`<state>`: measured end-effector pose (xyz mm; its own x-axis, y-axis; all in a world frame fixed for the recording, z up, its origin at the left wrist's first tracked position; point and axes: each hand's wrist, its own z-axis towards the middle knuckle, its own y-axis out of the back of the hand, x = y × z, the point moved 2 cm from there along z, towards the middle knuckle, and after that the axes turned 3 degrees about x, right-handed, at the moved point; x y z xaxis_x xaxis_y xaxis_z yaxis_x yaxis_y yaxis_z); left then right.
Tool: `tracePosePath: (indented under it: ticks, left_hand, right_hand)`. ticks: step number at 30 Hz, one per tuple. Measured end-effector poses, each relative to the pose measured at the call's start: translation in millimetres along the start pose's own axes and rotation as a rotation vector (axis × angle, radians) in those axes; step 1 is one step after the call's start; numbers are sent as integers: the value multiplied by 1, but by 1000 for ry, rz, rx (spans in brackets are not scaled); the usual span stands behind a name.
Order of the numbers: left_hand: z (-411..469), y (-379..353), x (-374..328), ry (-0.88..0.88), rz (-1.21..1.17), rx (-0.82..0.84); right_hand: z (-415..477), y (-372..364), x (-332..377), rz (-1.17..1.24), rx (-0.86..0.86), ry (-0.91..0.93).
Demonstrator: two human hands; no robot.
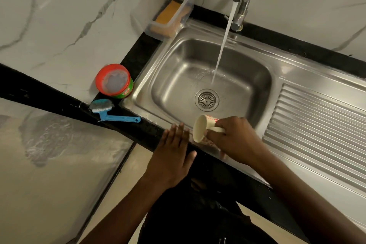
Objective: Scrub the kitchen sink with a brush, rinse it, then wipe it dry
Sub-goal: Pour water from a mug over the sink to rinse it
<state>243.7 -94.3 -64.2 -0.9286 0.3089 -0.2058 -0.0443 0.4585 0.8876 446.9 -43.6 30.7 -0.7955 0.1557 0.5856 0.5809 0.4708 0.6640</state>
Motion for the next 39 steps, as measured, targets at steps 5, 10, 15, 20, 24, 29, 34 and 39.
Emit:
tracePosePath:
  ticks: [5,10,15,20,24,29,34,39]
  left_hand:
    - [-1,7,40,242,59,-88]
    - [-1,7,57,290,18,-103]
    - [7,3,59,242,-15,-94]
    - [19,6,59,68,2,-72]
    - [26,9,56,27,2,-63]
    - [32,6,61,50,-26,-79]
    - [40,16,73,12,-6,-72]
    - [57,22,80,-15,-26,-108]
  right_hand:
    - [34,-24,61,-159,-66,155]
    - [49,-35,107,-313,-30,331]
    - [60,-36,88,-217,-33,272]
    - [67,-18,29,262,-20,-20]
    - [70,-13,8,223,-75,-127]
    - [75,-20,55,-103,-130,51]
    - [72,-34,107,-343,-50,256]
    - [80,-15,78,-280,-59,98]
